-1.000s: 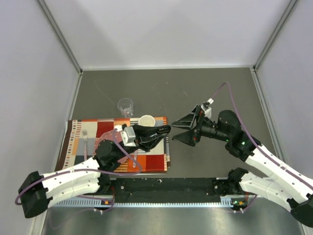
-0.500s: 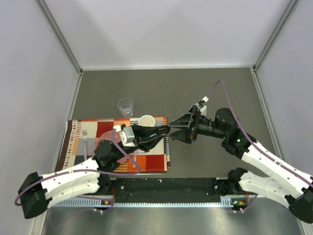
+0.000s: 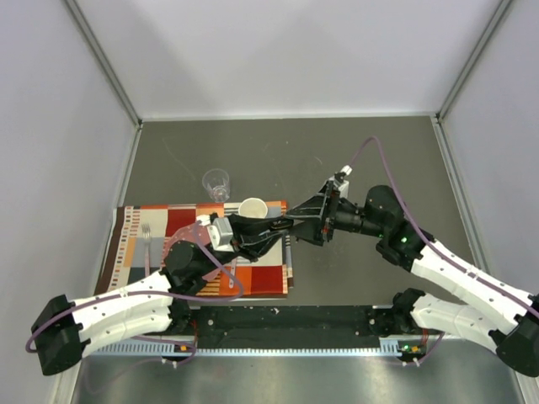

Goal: Insert the wireless bluetooth earbuds into the charging case
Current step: Pick up the charging case at the center of the board.

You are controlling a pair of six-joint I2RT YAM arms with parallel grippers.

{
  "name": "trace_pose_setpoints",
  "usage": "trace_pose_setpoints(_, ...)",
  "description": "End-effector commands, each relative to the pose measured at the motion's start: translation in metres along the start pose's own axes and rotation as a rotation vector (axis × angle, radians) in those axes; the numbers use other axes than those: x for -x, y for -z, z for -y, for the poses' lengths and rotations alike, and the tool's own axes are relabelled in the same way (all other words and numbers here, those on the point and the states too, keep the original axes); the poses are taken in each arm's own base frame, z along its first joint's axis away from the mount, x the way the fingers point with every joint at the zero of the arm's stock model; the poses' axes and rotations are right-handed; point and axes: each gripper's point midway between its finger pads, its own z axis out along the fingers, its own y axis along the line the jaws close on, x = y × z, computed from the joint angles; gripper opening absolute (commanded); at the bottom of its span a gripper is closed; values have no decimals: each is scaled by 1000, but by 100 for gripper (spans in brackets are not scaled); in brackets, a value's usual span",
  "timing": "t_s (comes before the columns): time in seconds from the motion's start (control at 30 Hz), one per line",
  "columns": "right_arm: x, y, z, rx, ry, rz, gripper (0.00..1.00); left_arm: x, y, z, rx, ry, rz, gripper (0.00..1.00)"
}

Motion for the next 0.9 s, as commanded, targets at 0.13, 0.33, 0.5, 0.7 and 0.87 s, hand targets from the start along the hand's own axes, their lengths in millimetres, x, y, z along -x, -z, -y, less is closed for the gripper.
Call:
trace_pose_setpoints(0.13,-12,-6,-15,73,5,-22,59,10,0,2,-3,22,52,0)
trace_pose_setpoints(0.33,-14,-10,-10,86,-10,-27,48,9,1,4,-10,41,51,0)
trace_pose_setpoints(0.5,-15,-9,-12,100,3,-25,32,8,0,7,-22,55,43,0)
trace_pose_setpoints(0.7,-15,-5,-14,102,61,-7,8,6,-2,11,-35,111,24,2)
trace_pose_setpoints(0.87,-16,-3,-12,80,97,4,0,3,-7,9,-9,186,-11,6)
